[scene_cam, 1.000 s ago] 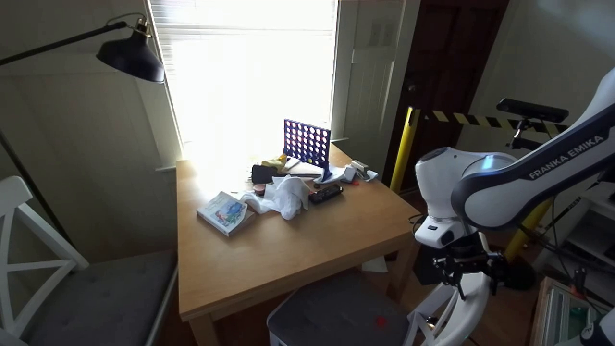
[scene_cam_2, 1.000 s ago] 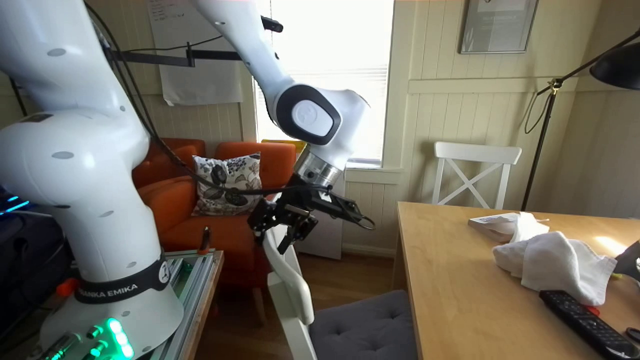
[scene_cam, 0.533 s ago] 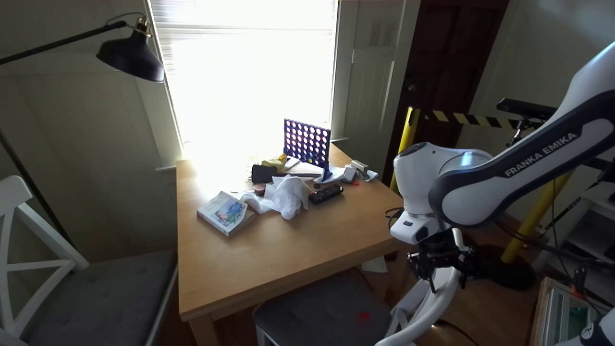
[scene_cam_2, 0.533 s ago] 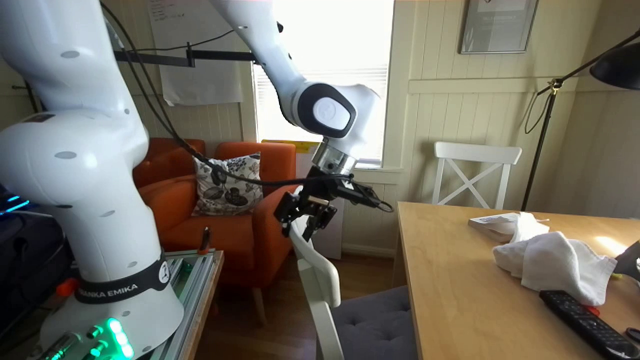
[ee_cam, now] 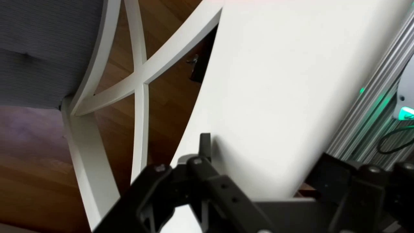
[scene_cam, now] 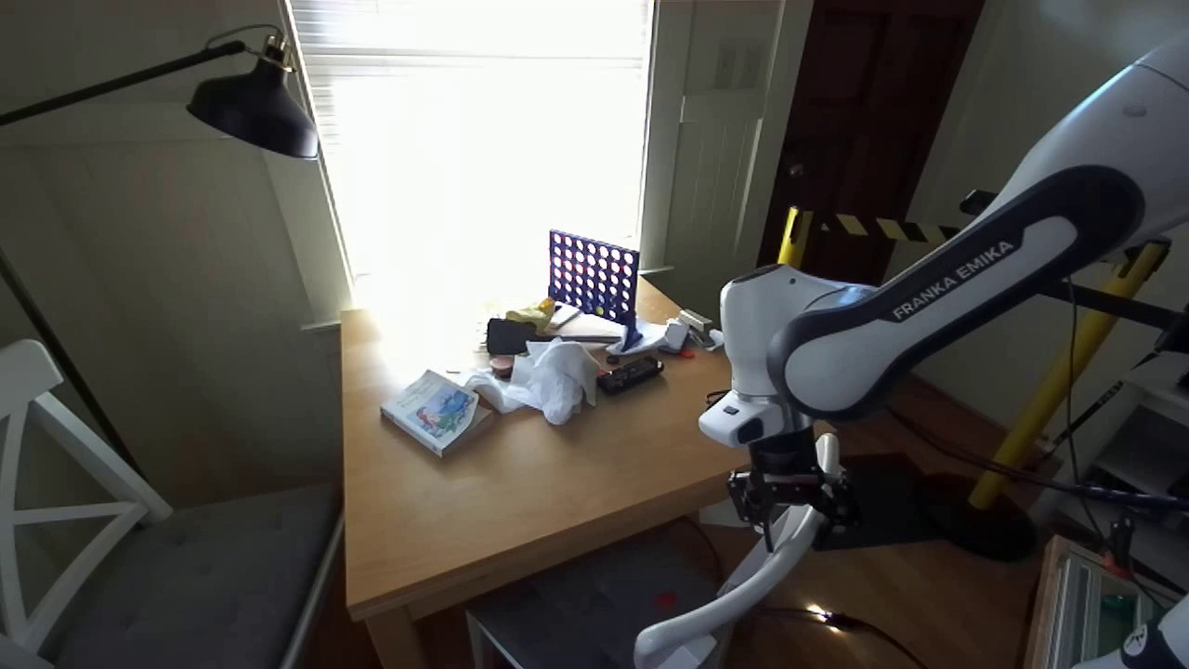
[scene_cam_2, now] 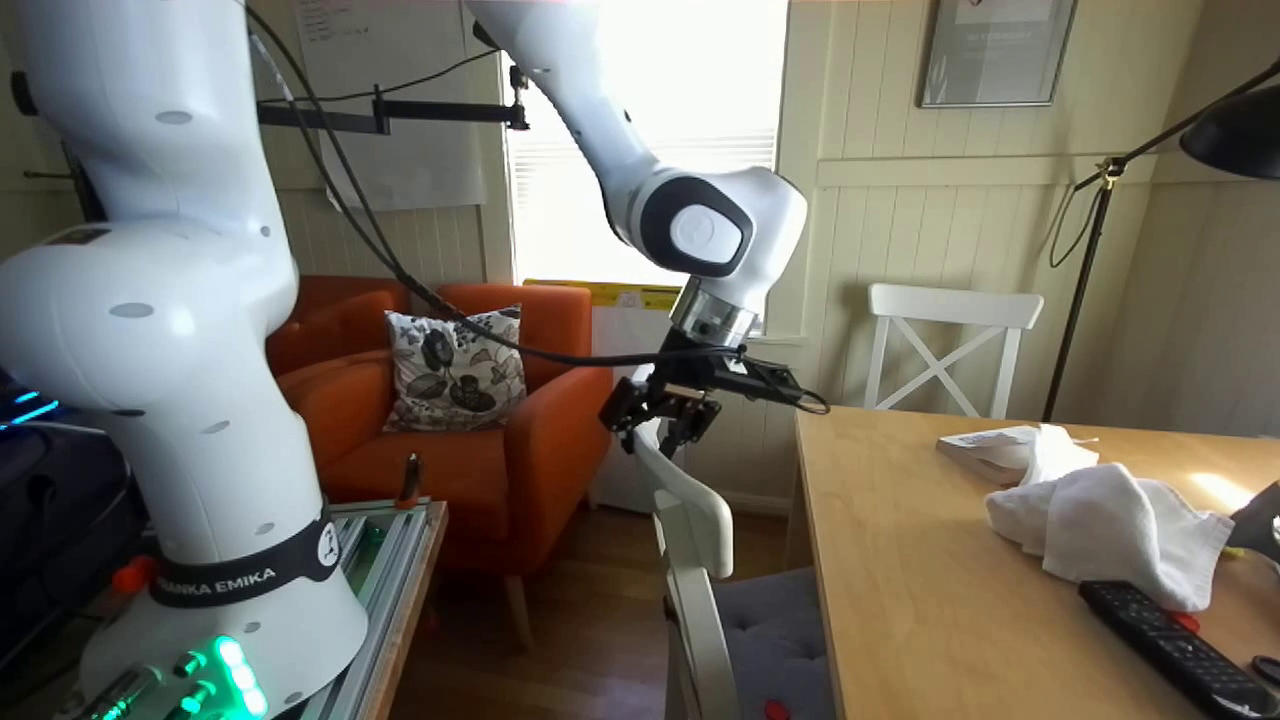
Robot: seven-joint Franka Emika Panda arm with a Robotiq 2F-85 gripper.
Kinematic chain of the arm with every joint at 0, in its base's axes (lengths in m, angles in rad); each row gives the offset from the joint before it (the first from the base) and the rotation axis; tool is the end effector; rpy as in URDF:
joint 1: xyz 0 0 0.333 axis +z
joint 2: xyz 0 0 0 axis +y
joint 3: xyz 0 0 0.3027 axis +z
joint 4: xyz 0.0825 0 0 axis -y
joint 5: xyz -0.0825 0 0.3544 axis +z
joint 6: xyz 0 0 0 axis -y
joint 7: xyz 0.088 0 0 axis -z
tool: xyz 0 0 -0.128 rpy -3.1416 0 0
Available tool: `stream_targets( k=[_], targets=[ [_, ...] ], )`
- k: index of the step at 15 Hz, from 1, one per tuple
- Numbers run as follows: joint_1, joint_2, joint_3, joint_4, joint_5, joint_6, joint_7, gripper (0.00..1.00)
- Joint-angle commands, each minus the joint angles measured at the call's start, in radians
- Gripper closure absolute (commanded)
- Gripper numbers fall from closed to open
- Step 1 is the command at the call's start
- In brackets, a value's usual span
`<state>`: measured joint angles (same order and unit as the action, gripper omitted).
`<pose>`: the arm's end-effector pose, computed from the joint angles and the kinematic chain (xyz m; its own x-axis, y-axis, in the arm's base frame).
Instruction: Push the chair on the right underneath the table.
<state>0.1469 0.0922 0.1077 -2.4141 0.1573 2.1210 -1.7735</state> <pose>0.4046 0.1163 0.2396 -0.3070 0.9351 0.1772 0.8677 0.3515 -0.3515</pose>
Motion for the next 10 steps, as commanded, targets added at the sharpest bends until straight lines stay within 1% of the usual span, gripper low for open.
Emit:
stream_targets(
  k=[1, 5, 7, 9, 10],
  targets=[
    [-0.018, 0.177, 0.022, 0.164, 0.075, 0.143, 0.043, 0.61],
    [-0.035, 0.211, 0.032, 0.197, 0.125, 0.189, 0.08, 0.61],
    [-0.042, 0.218, 0.039, 0.199, 0.139, 0.23, 0.091, 0.61],
    [-0.039, 0.209, 0.045, 0.19, 0.117, 0.269, 0.107, 0.61],
    [-0.032, 0.203, 0.047, 0.184, 0.086, 0.279, 0.113, 0.61]
  ],
)
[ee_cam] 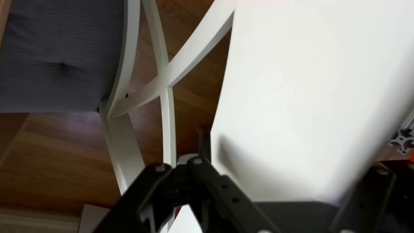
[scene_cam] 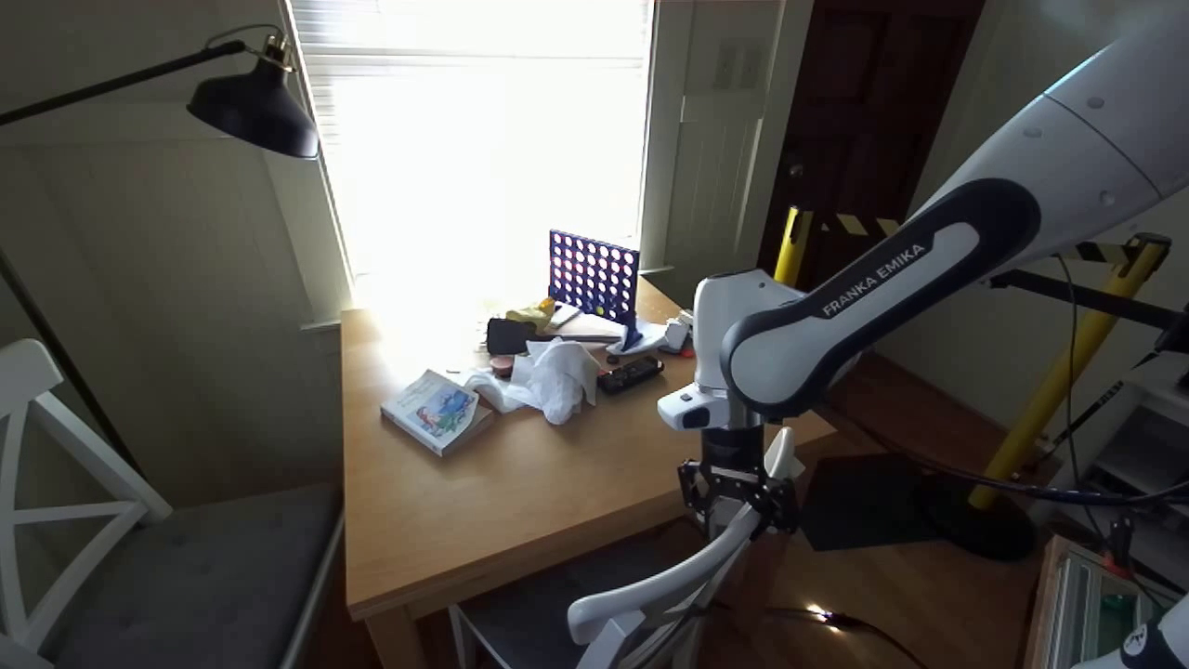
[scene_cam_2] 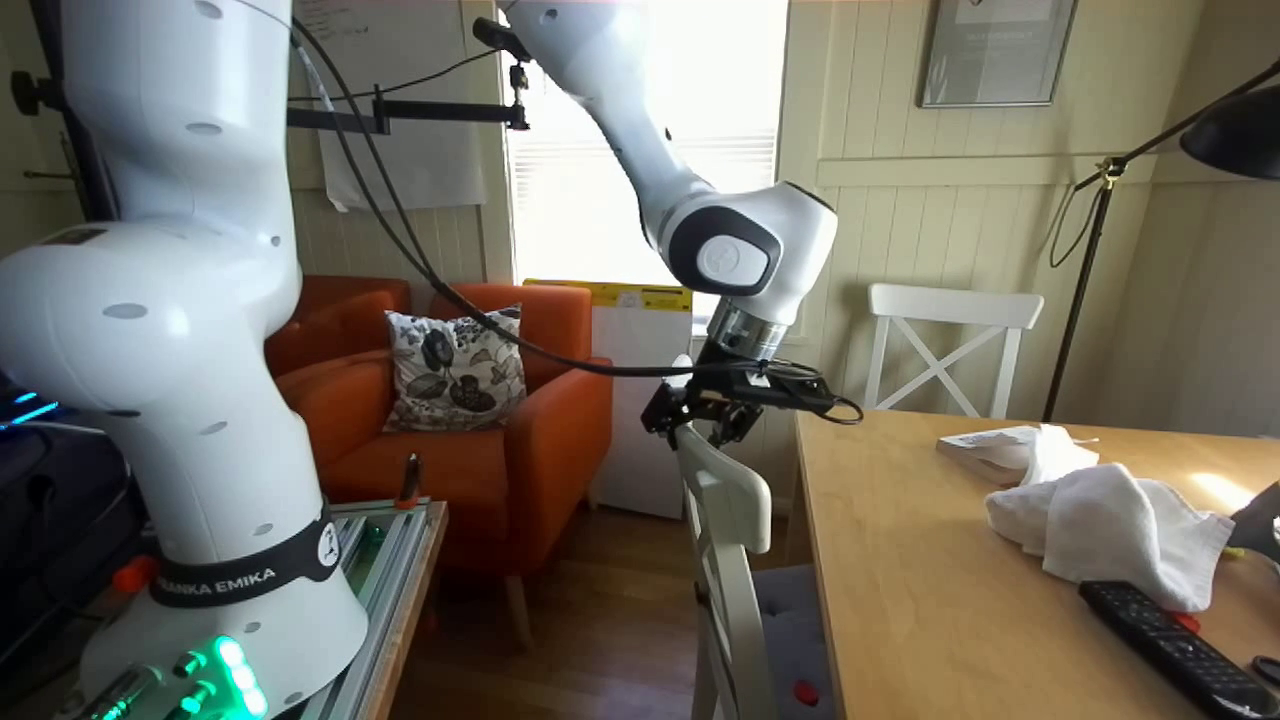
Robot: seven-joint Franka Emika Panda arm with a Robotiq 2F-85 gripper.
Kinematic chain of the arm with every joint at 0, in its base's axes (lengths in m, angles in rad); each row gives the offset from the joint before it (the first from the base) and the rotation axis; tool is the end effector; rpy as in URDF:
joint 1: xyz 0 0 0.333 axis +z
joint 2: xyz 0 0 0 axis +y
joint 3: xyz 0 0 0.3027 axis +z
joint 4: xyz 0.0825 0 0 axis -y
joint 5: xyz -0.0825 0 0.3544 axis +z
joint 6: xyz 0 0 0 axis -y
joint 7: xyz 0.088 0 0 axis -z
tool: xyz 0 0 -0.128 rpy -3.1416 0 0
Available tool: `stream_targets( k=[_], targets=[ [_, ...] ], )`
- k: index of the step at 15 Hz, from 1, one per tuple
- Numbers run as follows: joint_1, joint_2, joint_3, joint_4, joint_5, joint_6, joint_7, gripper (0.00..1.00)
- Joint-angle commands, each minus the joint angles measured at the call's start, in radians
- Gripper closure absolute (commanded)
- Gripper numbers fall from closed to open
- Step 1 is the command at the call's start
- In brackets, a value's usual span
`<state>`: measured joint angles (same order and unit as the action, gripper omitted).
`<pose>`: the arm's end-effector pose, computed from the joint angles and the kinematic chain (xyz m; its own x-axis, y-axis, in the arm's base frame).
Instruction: Push the chair on the right underneath the table.
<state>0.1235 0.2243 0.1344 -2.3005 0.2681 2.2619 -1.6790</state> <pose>0.4543 0.1332 0.2241 -0.1360 0.9680 0.2111 0.9484 0.1888 -0.2548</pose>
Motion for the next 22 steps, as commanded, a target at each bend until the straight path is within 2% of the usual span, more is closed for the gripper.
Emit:
stream_targets(
  k=[1, 3, 7, 13, 16, 20, 21, 22],
  targets=[
    [0.0, 0.06, 0.023, 0.061, -0.064, 0.134, 0.022, 0.14],
    [0.007, 0.033, 0.037, 0.038, -0.119, 0.122, 0.001, 0.04],
    [0.019, -0.054, 0.059, -0.025, -0.24, 0.104, 0.005, 0.0],
    [0.018, -0.268, 0.073, -0.134, -0.226, 0.109, 0.004, 0.0],
    [0.027, -0.365, 0.055, -0.163, -0.216, 0.041, 0.052, 0.0],
    [0.049, -0.429, 0.025, -0.226, -0.104, -0.047, 0.065, 0.0],
    [0.045, -0.376, 0.024, -0.17, -0.161, -0.02, 0.052, 0.0],
    [0.049, -0.388, 0.02, -0.187, -0.144, -0.032, 0.052, 0.0]
  ],
)
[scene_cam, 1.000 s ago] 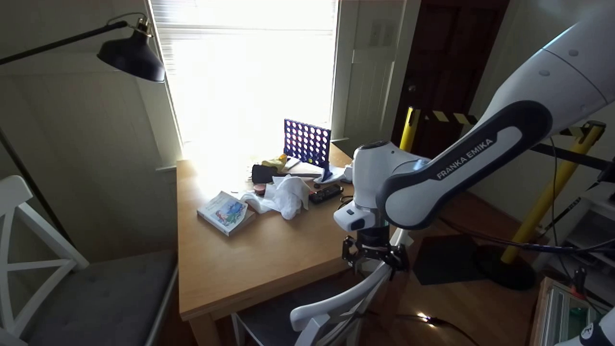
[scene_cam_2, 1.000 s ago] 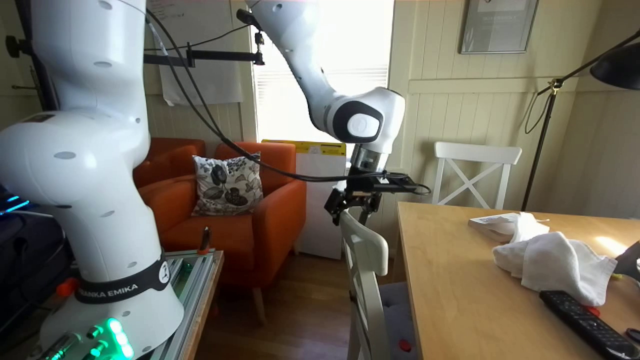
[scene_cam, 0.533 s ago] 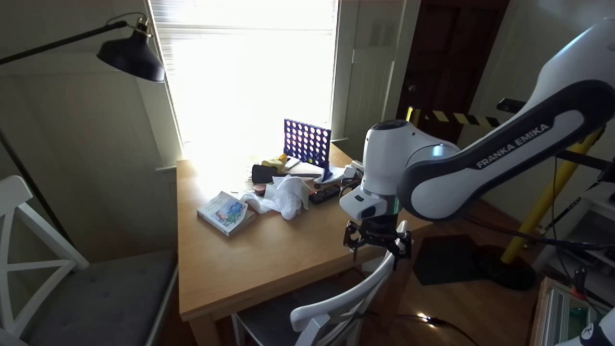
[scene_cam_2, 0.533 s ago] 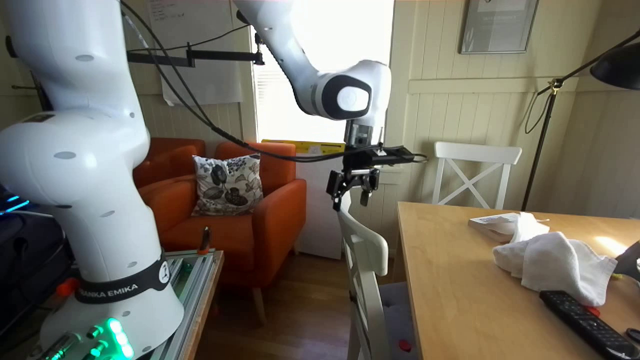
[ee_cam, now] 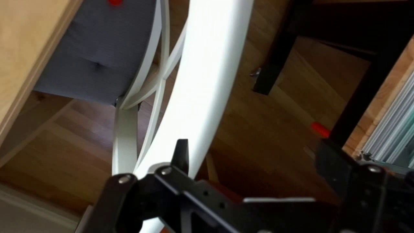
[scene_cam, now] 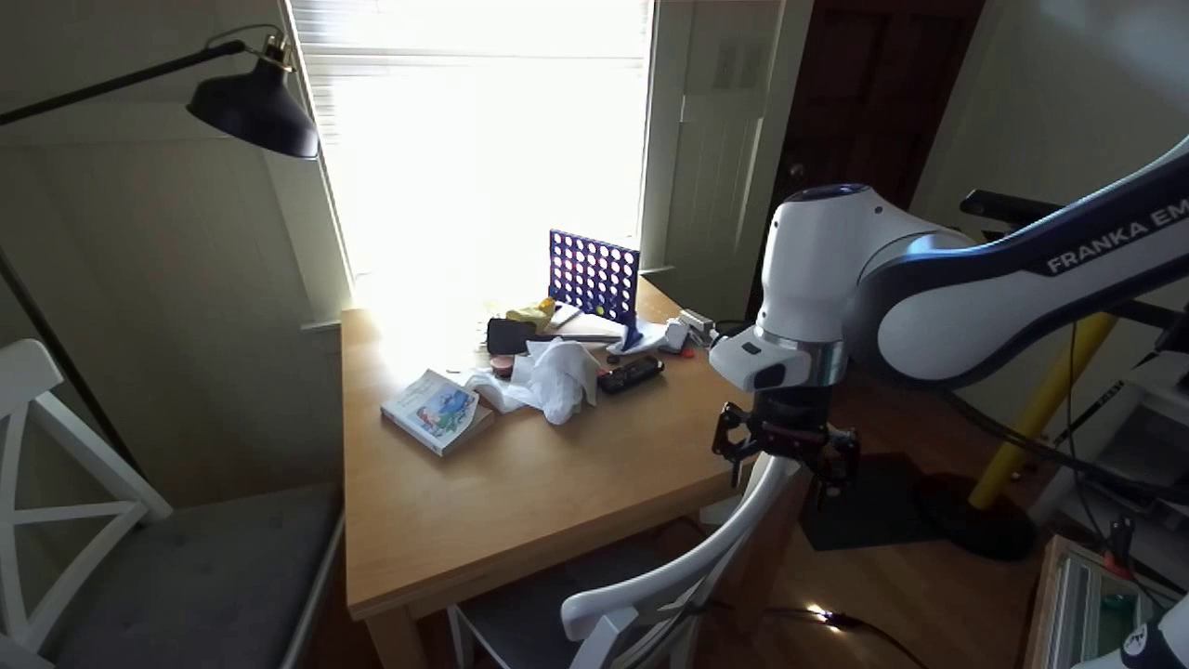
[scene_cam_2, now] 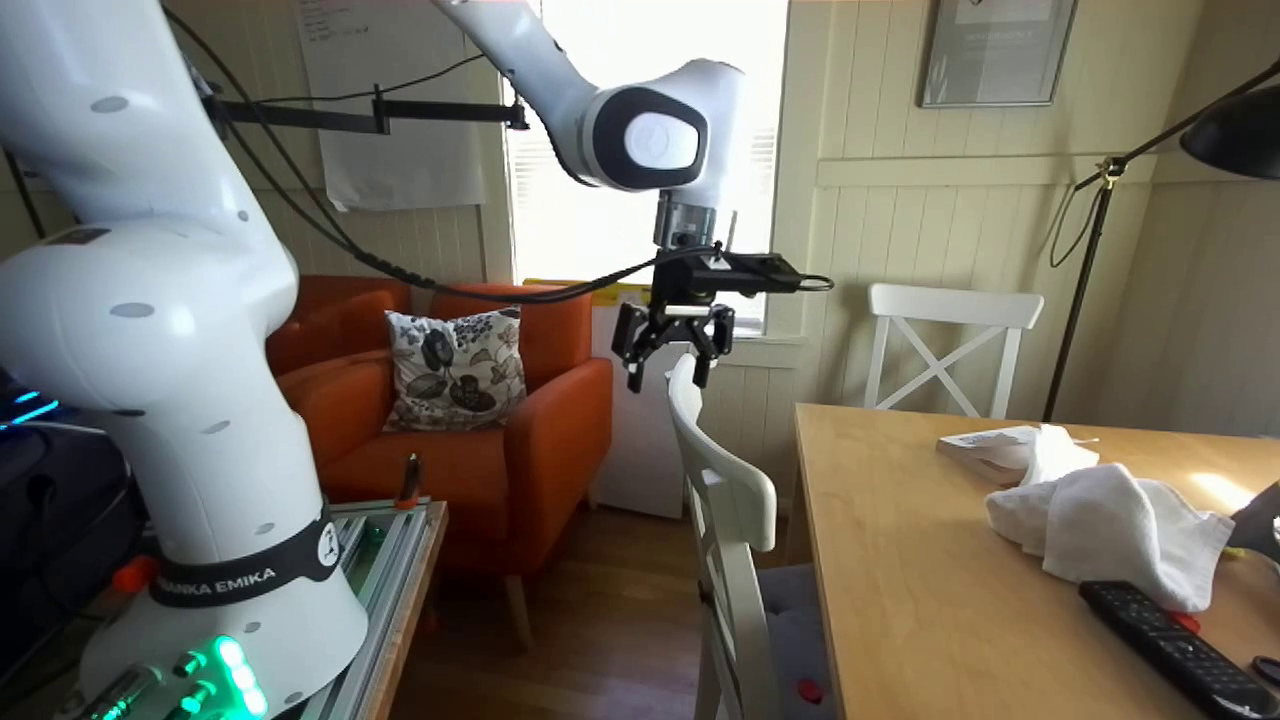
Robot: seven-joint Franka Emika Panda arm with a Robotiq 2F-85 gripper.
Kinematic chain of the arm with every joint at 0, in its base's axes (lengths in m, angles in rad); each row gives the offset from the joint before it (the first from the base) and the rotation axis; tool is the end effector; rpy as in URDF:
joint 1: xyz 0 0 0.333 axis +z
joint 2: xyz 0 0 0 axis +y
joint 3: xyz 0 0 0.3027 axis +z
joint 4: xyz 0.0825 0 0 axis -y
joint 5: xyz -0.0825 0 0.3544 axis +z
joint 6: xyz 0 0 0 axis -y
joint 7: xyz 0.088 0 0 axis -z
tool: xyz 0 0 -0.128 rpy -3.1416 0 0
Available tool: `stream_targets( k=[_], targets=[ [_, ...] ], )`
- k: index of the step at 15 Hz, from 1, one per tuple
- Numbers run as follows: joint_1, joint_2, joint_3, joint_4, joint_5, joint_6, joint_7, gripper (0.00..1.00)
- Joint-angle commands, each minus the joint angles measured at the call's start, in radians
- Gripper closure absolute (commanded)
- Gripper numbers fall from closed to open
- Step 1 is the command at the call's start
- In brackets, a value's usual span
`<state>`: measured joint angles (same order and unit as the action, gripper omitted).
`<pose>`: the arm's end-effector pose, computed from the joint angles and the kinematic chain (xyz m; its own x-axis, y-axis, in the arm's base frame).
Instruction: Push the chair on the right underneath the table.
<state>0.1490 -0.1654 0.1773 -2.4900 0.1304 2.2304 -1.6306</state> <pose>0.3984 0.1400 0.3261 -0.2891 0.9546 0.0715 0.9509 0.2950 -0.0939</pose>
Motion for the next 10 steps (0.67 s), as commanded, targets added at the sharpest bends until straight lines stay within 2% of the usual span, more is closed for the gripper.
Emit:
stream_targets(
  k=[1, 10],
  targets=[
    [0.026, -0.006, -0.025, -0.01, 0.003, -0.003, 0.004, 0.0],
    [0.03, -0.011, -0.029, -0.02, 0.013, -0.005, 0.005, 0.0]
  ],
)
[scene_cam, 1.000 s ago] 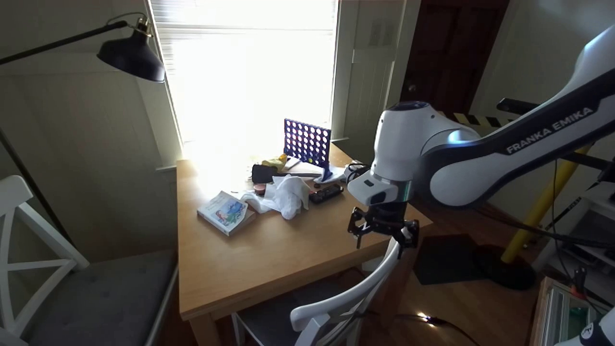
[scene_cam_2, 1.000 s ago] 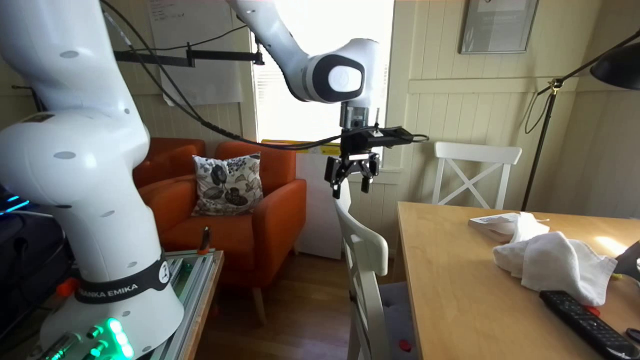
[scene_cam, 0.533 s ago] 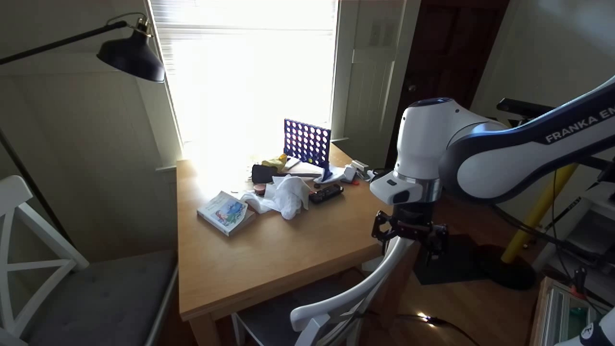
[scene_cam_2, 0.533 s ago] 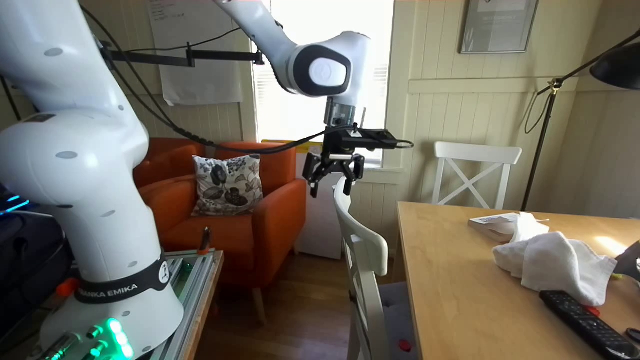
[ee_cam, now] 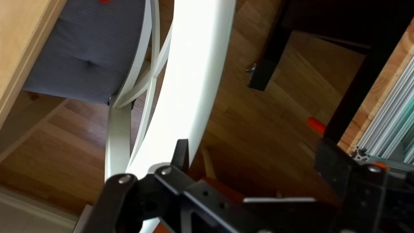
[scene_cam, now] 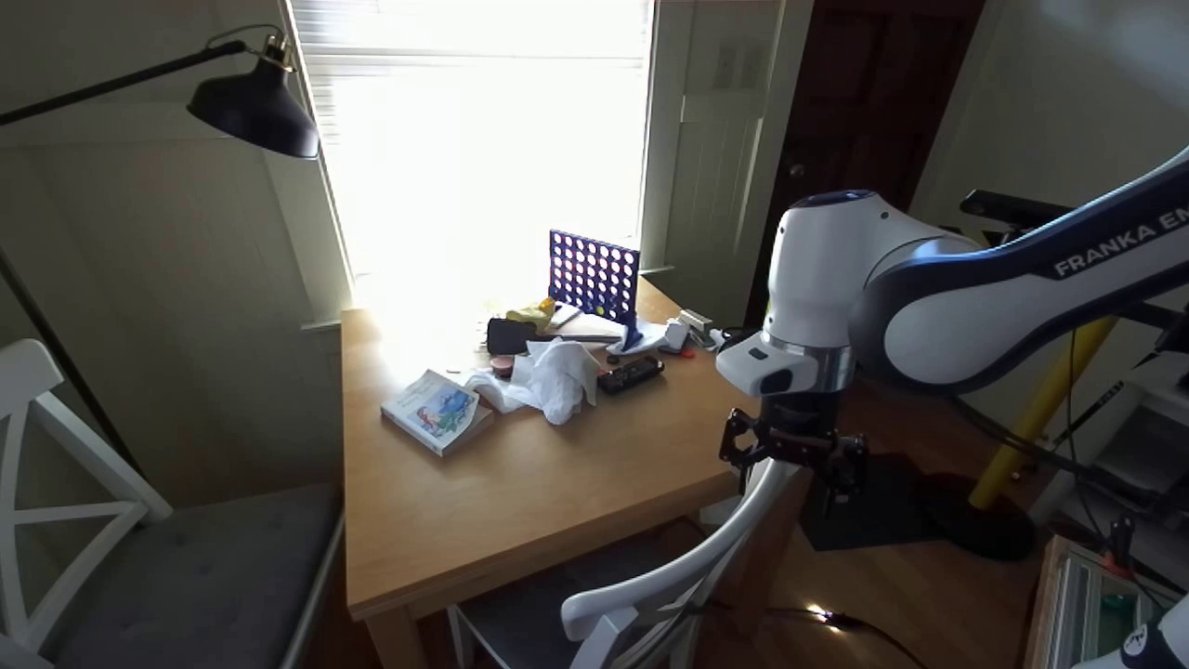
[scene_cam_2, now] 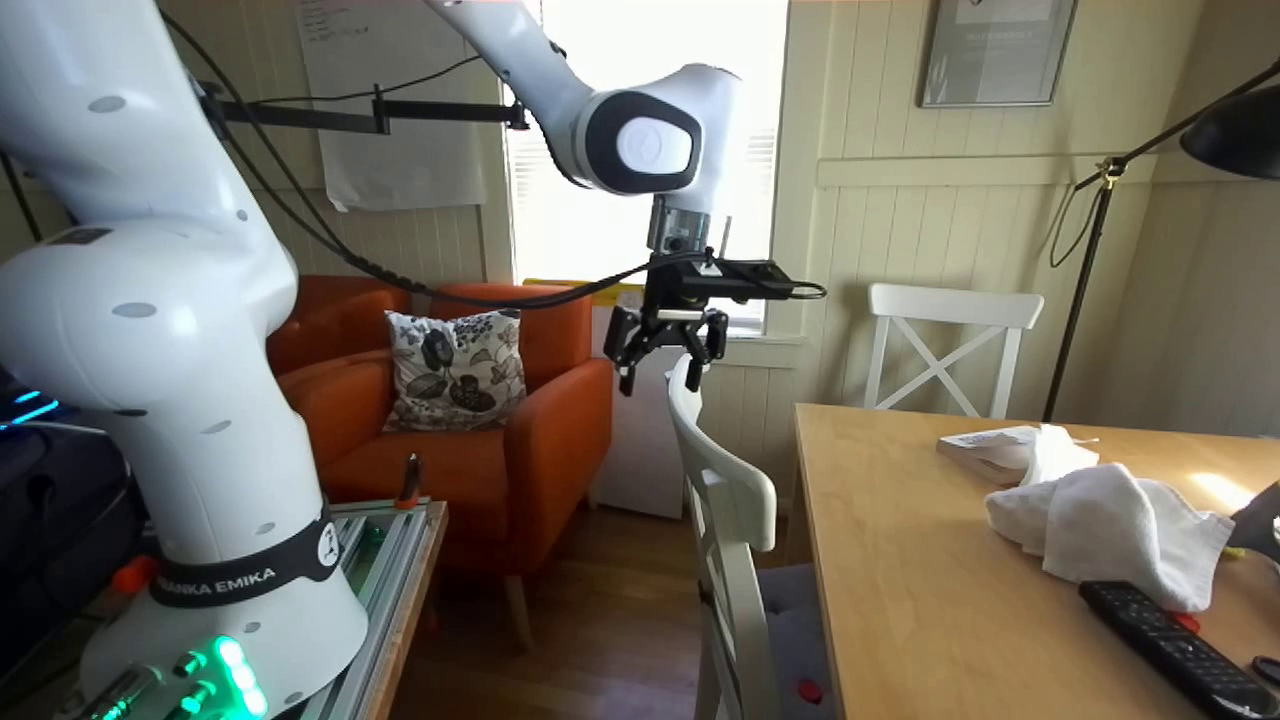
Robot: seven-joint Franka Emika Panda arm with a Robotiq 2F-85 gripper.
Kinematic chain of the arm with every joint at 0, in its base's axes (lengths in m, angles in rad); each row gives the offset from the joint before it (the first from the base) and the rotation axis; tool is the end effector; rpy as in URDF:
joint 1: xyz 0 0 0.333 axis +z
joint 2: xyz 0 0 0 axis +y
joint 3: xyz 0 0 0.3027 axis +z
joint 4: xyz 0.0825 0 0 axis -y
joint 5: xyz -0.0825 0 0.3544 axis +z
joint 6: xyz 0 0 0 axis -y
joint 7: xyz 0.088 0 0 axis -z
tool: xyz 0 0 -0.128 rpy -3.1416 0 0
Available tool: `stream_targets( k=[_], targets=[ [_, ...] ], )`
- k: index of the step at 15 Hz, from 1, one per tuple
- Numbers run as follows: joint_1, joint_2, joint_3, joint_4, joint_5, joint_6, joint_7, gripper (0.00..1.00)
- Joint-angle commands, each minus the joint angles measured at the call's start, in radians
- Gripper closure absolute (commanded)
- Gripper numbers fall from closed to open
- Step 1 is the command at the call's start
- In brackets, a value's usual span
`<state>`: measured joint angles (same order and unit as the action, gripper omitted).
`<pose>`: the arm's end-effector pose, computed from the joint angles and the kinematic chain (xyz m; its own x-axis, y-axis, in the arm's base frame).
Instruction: Push the chair on the right underneath the table.
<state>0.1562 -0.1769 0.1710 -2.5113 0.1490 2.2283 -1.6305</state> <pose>0.3914 0.1388 0.3225 -0.2761 0.9575 0.0838 0.9530 0.2840 -0.1057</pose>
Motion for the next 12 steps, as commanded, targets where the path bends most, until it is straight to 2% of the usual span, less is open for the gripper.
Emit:
stream_targets(
  k=[1, 6, 12],
  targets=[
    [0.023, 0.001, -0.023, 0.002, -0.005, -0.003, 0.004, 0.0],
    [0.035, -0.039, -0.016, -0.028, 0.021, -0.018, 0.05, 0.0],
    [0.074, -0.101, -0.023, -0.143, 0.19, 0.152, 0.206, 0.0]
  ],
)
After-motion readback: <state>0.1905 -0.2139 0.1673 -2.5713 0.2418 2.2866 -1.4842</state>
